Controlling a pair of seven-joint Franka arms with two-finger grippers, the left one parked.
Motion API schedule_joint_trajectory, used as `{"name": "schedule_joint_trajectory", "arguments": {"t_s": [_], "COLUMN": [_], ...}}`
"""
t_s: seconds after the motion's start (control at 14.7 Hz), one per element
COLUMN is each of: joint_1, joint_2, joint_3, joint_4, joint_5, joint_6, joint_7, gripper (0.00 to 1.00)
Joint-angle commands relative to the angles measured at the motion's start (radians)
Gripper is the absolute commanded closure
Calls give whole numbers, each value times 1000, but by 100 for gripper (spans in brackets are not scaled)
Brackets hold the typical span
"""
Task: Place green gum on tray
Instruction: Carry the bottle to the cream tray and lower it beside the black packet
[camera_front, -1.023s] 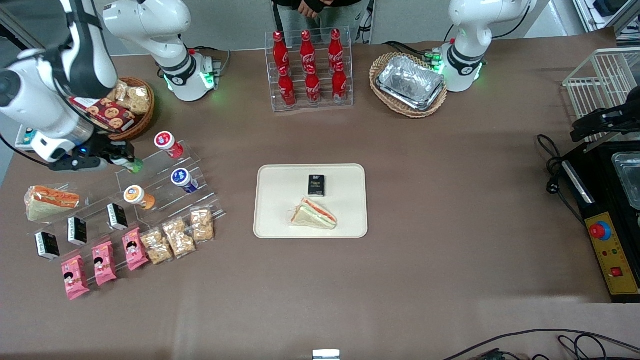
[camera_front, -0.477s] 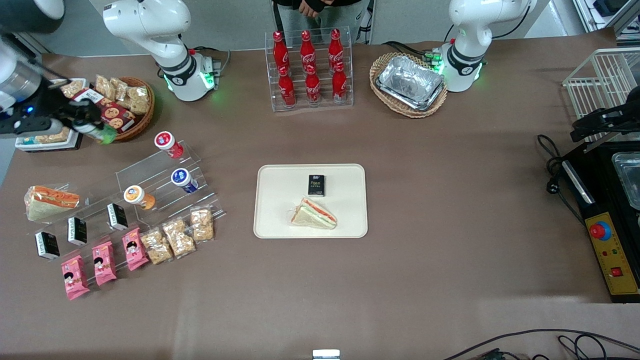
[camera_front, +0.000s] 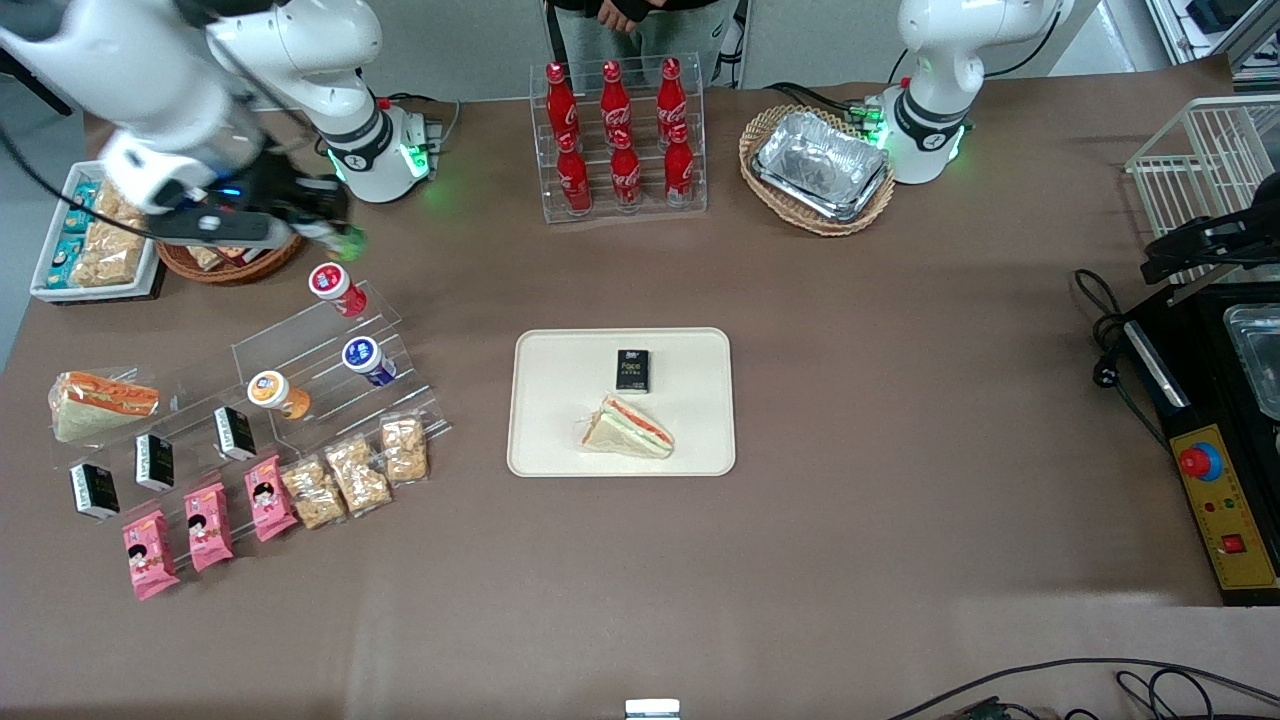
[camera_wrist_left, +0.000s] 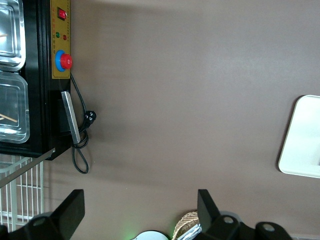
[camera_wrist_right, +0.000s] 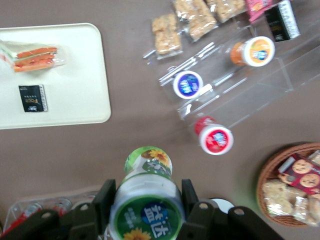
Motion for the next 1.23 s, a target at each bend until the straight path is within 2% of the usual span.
{"name": "schedule_joint_trajectory", "arguments": {"t_s": [0.0, 0.27, 0.48, 0.75, 0.95, 1.16], "joint_1": [-9, -9, 25, 60, 65, 76], "joint_2": [83, 185, 322, 483, 587, 672], "joint_3": [119, 225, 232, 233, 233, 232], "joint_4": [-41, -122, -138, -143, -143, -135], "joint_5": [24, 18, -6, -169, -192, -305], "joint_6": [153, 382, 560, 718, 837, 893], "joint_7": [143, 258, 320, 445, 452, 497], "gripper": [74, 74, 74, 74, 74, 74]}}
